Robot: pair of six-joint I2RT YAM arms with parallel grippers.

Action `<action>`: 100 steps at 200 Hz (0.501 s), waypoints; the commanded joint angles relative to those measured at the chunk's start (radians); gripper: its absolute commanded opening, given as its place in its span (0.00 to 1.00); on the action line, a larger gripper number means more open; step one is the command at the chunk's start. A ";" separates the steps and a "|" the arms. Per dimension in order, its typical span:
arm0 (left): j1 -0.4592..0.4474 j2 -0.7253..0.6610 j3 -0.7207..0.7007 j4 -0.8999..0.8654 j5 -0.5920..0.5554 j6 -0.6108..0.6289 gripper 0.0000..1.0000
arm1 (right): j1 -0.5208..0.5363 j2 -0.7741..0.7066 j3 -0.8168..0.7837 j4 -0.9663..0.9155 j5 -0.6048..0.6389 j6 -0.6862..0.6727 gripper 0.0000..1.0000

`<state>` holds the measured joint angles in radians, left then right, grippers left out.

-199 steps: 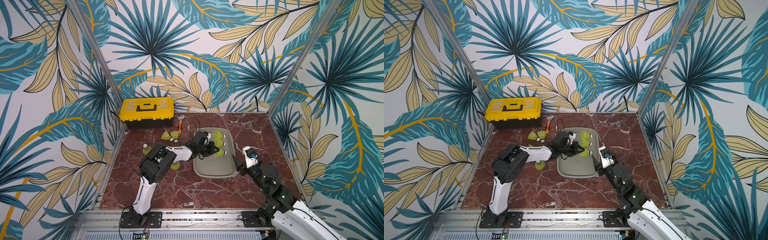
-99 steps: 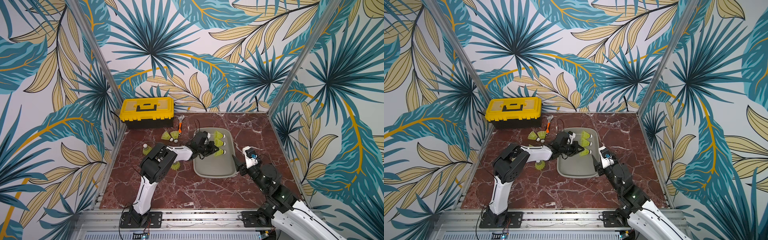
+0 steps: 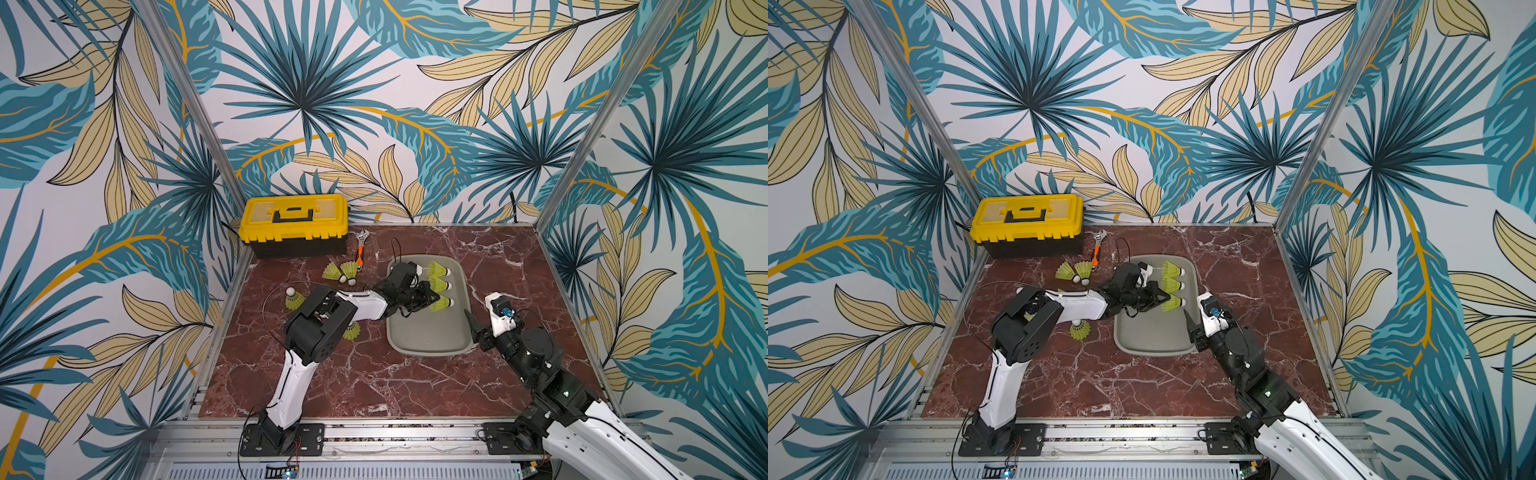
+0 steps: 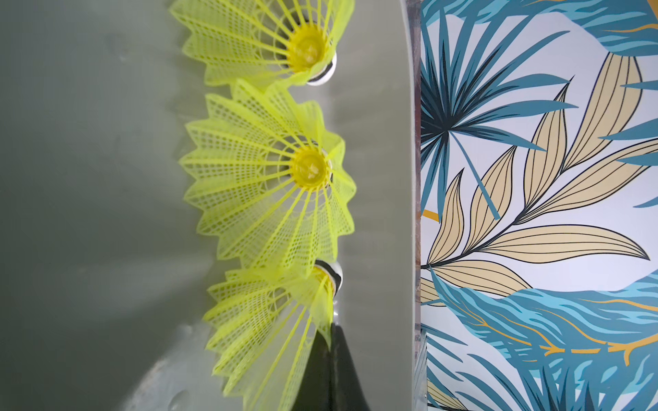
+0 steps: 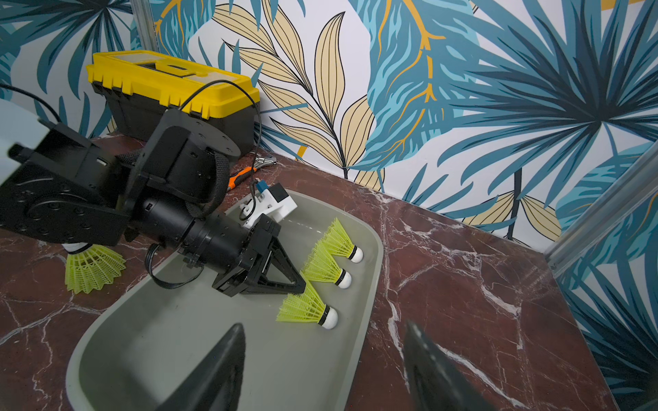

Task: Put the shuttlecocks into the storage box
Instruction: Place the shuttlecock in the storage box.

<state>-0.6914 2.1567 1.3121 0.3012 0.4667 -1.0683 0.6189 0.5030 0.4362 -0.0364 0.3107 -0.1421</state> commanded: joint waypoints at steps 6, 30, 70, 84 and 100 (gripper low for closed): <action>-0.005 0.019 0.044 0.019 -0.001 -0.009 0.01 | 0.005 -0.012 -0.022 -0.007 0.016 0.003 0.70; -0.006 0.020 0.041 0.024 -0.001 -0.013 0.05 | 0.004 -0.012 -0.023 -0.008 0.016 0.004 0.70; -0.008 0.017 0.039 0.024 -0.008 -0.013 0.17 | 0.005 -0.013 -0.022 -0.011 0.017 0.003 0.70; -0.007 0.018 0.039 0.024 -0.009 -0.013 0.21 | 0.004 -0.014 -0.024 -0.010 0.016 0.003 0.70; -0.009 0.016 0.038 0.025 -0.008 -0.015 0.23 | 0.005 -0.014 -0.023 -0.010 0.016 0.003 0.70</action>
<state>-0.6933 2.1624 1.3140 0.3027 0.4660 -1.0866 0.6189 0.5030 0.4343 -0.0364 0.3141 -0.1421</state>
